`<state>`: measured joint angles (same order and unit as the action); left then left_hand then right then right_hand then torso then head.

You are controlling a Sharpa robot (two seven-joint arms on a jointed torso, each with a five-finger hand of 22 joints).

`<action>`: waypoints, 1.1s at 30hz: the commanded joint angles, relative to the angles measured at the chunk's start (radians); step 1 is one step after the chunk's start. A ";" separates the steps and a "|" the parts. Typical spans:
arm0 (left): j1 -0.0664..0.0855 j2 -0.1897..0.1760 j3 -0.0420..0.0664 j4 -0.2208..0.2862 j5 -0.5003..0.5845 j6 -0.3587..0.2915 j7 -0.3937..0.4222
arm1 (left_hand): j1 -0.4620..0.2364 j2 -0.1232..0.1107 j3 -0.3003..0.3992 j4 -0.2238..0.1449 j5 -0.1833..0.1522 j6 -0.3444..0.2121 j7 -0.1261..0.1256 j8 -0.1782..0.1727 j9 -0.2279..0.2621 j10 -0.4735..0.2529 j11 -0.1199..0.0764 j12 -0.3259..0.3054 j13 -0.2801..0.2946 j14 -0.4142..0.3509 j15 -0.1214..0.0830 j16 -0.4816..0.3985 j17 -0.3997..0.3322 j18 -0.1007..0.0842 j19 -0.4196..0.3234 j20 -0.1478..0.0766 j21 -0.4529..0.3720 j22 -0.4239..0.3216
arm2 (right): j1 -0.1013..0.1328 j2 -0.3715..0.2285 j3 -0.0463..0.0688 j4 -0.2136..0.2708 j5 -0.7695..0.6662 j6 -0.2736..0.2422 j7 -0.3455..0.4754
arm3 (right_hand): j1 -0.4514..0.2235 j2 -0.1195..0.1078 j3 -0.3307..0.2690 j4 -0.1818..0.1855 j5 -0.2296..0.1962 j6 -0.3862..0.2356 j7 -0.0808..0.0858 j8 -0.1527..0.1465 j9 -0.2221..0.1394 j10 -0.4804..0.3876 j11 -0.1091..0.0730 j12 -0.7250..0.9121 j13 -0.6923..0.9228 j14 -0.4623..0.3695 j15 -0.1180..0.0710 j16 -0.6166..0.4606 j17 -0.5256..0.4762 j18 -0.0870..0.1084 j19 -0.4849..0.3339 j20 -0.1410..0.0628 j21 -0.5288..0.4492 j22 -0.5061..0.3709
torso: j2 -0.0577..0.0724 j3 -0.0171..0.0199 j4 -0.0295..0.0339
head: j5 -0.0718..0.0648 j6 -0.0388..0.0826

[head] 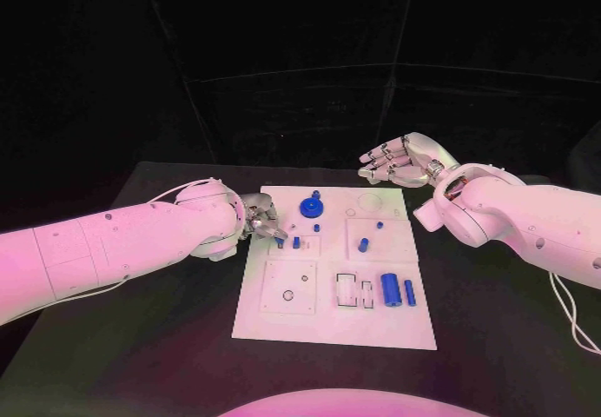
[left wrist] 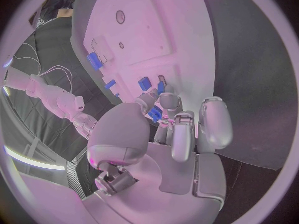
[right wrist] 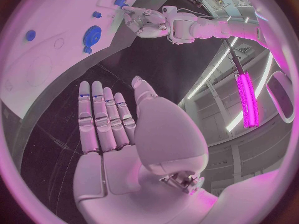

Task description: Assemble the parts on the task board

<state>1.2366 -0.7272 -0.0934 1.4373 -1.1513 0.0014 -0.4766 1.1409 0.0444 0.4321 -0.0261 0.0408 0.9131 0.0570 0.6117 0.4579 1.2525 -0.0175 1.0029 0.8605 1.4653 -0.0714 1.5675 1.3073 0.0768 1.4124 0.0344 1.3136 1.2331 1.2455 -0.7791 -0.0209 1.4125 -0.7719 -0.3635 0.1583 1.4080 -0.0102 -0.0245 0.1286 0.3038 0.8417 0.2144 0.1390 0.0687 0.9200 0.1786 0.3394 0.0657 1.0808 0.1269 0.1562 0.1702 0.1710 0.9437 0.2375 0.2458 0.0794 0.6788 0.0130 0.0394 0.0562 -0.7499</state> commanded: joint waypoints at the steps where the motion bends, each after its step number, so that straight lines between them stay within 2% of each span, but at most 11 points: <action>1: -0.003 -0.001 -0.002 0.005 -0.010 0.032 -0.010 | -0.003 0.006 0.067 -0.060 0.007 -0.002 -0.005 0.006 0.002 0.004 -0.003 0.003 0.001 0.105 -0.007 0.003 0.263 -0.001 0.006 -0.002 0.003 0.000 | 0.002 0.000 0.001 0.001 -0.002 0.005 0.009 | -0.002 0.011 0.000 -0.007 0.006 -0.010 0.025 0.003 0.001 -0.008 0.000 0.003 -0.001 -0.003 0.002 -0.006 -0.001 0.012 0.009 -0.001 -0.003 -0.001 | 0.000 -0.0007 0.0010 | -0.001 -0.003; 28: -0.004 -0.011 -0.003 0.019 -0.010 0.056 -0.026 | -0.007 0.002 0.074 -0.060 0.007 -0.001 -0.006 0.009 0.003 0.004 -0.004 0.002 -0.001 0.105 -0.007 0.003 0.263 -0.001 0.006 -0.002 0.003 0.000 | 0.002 0.001 0.000 -0.002 -0.002 0.006 0.008 | -0.002 0.011 0.000 -0.007 0.006 -0.010 0.025 0.003 0.001 -0.008 0.000 0.003 -0.001 -0.003 0.002 -0.006 -0.001 0.012 0.009 -0.001 -0.003 -0.001 | 0.000 -0.0006 0.0005 | -0.001 -0.008; 33: -0.004 -0.008 -0.003 0.015 -0.007 0.051 -0.023 | -0.049 -0.005 0.066 -0.030 0.005 0.008 -0.006 0.017 0.006 0.008 -0.003 0.003 -0.001 0.105 -0.007 0.003 0.263 -0.001 0.006 -0.003 0.003 0.001 | 0.002 0.000 0.000 -0.001 -0.002 0.005 0.008 | -0.005 0.013 0.000 -0.007 0.006 -0.011 0.025 0.004 0.001 -0.010 0.001 0.005 -0.002 -0.003 0.002 -0.006 -0.004 0.012 0.011 0.000 -0.007 -0.003 | 0.000 -0.0006 0.0005 | -0.002 -0.009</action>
<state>1.2356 -0.7367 -0.0946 1.4522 -1.1560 0.0315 -0.4929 1.0984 0.0372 0.4726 -0.0361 0.0425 0.9154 0.0547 0.6248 0.4617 1.2570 -0.0177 1.0028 0.8593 1.4654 -0.0713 1.5675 1.3074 0.0767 1.4124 0.0344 1.3131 1.2334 1.2455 -0.7791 -0.0209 1.4097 -0.7719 -0.3622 0.1582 1.4077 -0.0099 -0.0245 0.1286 0.3038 0.8373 0.2149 0.1390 0.0687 0.9200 0.1787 0.3393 0.0656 1.0808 0.1269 0.1562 0.1685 0.1710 0.9470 0.2364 0.2447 0.0786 0.6785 0.0122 0.0402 0.0552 -0.7581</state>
